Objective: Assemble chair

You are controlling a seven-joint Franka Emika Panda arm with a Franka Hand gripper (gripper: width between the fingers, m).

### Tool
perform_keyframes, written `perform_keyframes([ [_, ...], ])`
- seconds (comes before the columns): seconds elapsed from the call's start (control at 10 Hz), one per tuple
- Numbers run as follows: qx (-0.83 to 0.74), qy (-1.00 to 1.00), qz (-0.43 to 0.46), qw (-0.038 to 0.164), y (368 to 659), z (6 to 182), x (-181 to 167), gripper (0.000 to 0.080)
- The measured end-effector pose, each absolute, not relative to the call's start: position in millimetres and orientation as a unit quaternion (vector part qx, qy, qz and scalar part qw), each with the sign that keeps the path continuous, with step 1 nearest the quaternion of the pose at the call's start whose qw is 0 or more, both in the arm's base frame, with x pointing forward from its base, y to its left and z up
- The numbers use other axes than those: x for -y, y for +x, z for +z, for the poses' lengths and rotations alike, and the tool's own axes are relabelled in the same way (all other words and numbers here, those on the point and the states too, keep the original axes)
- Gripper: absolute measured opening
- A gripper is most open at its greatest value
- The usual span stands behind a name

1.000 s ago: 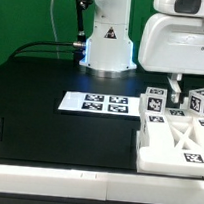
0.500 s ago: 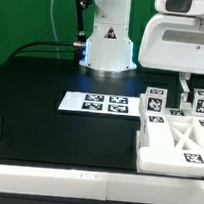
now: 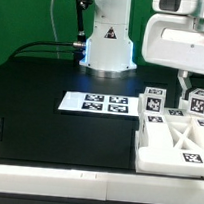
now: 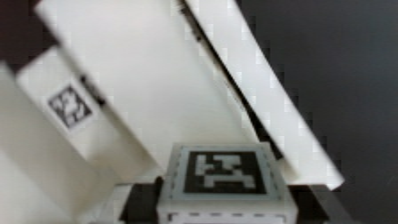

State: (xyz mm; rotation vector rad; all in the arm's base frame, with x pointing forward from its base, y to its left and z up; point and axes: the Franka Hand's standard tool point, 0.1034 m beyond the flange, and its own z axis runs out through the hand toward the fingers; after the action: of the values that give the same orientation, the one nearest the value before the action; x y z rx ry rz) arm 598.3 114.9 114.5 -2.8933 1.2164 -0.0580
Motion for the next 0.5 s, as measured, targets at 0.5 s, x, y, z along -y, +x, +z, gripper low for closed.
perform_keyframes([
  [0.5,-0.559,-0.829,-0.020,0.006,596.4,113.8,-121.7,0.0392],
])
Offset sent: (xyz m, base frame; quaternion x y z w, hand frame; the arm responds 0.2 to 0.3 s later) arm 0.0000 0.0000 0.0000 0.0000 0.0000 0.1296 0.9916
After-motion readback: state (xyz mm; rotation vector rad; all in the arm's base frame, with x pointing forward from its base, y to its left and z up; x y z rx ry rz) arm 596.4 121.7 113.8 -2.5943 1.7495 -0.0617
